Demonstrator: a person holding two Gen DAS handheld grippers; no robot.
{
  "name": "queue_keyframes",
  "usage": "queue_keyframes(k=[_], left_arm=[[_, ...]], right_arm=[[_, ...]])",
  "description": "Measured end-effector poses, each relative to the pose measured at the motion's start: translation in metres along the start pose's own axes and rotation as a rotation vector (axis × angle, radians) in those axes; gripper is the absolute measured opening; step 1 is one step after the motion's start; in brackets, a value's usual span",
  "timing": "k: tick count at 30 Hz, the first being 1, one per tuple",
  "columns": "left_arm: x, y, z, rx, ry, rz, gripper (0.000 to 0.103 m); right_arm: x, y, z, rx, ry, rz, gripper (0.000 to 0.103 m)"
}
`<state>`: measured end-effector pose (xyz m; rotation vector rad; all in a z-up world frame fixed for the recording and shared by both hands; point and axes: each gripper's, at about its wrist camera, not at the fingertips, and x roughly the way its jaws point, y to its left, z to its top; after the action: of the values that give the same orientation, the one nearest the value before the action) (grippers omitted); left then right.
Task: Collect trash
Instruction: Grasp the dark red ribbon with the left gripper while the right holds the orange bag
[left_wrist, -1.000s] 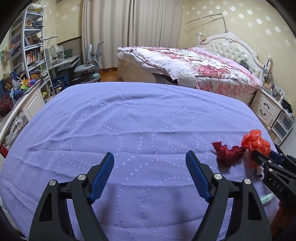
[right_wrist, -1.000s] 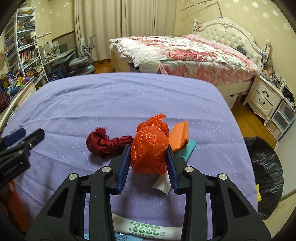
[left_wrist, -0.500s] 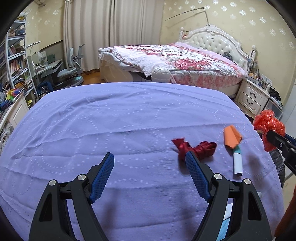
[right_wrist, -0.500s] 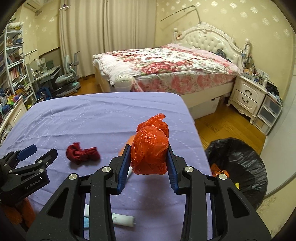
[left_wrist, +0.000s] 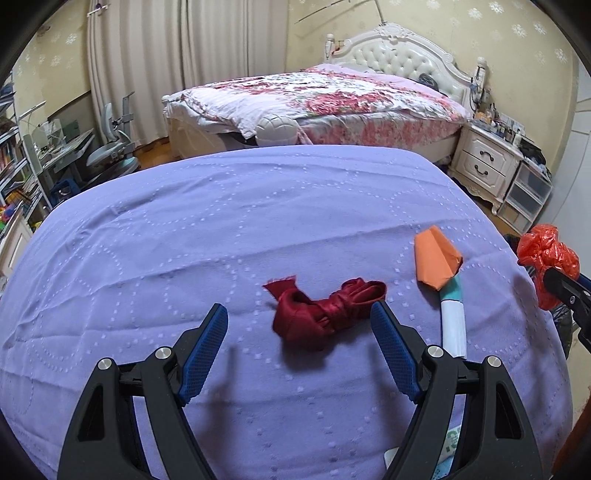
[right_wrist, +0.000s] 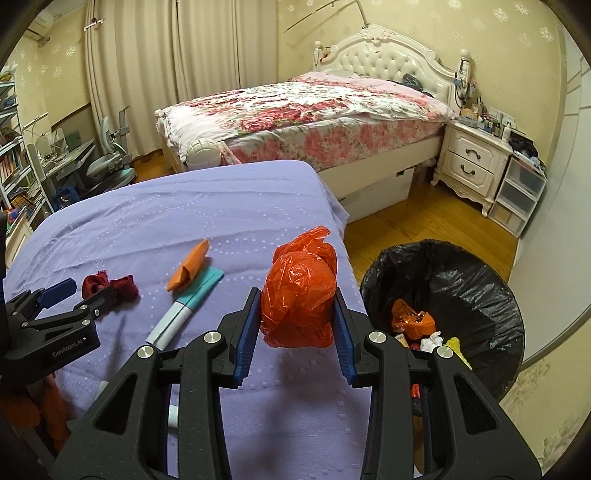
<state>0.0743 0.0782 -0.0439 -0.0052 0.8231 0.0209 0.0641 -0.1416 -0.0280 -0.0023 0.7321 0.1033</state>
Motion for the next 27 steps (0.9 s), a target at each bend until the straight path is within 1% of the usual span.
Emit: queue_keyframes(k=[2,3,5,6,7,11,15,21,27], left_arm=[[0.002,-0.002,0.001,0.012,0.007,-0.012,0.076],[0.004,-0.003,0.001,0.017,0.011,-0.019,0.073],[0.007,-0.005,0.000,0.029,0.032,-0.031,0.058],[0.009,-0.005,-0.001,0.032,0.045,-0.042,0.054],[0.011,-0.006,-0.002,0.035,0.056,-0.052,0.043],[0.009,-0.005,-0.005,0.026,0.055,-0.075,0.038],[0.004,-0.003,-0.006,0.017,0.038,-0.072,0.035],[-0.015,-0.005,-0.002,0.000,-0.017,-0.070,0.035],[-0.039,-0.024,0.010,0.020,-0.088,-0.099,0.035]], right_arm=[[0.000,-0.003,-0.003,0.005,0.002,0.003,0.036],[0.000,-0.004,-0.004,0.007,0.004,0.004,0.036],[0.001,-0.005,-0.005,0.013,0.006,0.008,0.036],[0.000,-0.006,-0.006,0.014,0.007,0.008,0.036],[0.001,-0.008,-0.006,0.017,0.008,0.010,0.036],[0.003,-0.010,-0.008,0.024,0.014,0.012,0.036],[0.003,-0.011,-0.008,0.025,0.016,0.013,0.036],[0.001,-0.018,-0.009,0.036,0.006,0.003,0.036],[-0.006,-0.032,-0.008,0.057,-0.013,-0.022,0.036]])
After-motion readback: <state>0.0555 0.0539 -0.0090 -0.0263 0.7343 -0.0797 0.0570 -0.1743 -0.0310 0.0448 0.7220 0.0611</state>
